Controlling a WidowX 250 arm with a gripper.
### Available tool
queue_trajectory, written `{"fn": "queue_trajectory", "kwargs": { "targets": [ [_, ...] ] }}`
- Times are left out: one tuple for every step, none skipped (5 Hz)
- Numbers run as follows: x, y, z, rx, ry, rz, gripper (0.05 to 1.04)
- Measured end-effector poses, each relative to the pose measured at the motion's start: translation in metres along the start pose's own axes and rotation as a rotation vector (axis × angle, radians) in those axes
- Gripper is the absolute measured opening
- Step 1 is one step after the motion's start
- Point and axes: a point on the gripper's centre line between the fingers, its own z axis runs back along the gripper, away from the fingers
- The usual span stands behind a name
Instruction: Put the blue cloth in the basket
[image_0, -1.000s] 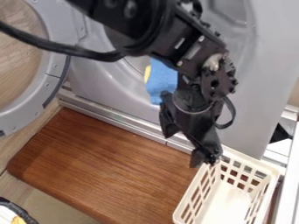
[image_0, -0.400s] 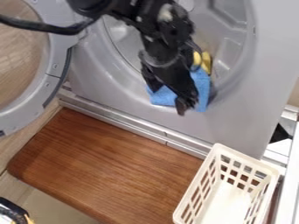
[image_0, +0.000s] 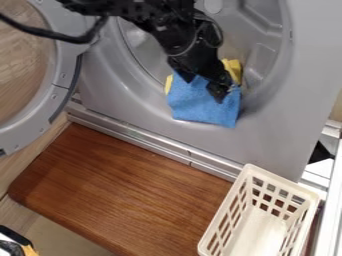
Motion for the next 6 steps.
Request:
{"fn": "queue_trajectory", "kwargs": {
  "targets": [
    [-0.0011,0.0017,-0.0186,-0.008,0.035,0.001,0.952],
    [-0.0018,-0.0022,-0.0236,0.005,0.042,-0.005,0.670],
    [-0.0069,-0.0017,-0.0276,0.013,0.066,-0.003,0.368],
    [-0.0063,-0.0009,-0.0271,0.018,0.065,0.002,0.154],
    [-0.0085,0.0003,-0.0270,0.026,0.077,-0.001,0.058],
    [-0.0105,0.0016,-0.0269,0.035,0.088,0.001,0.050]
  ]
}}
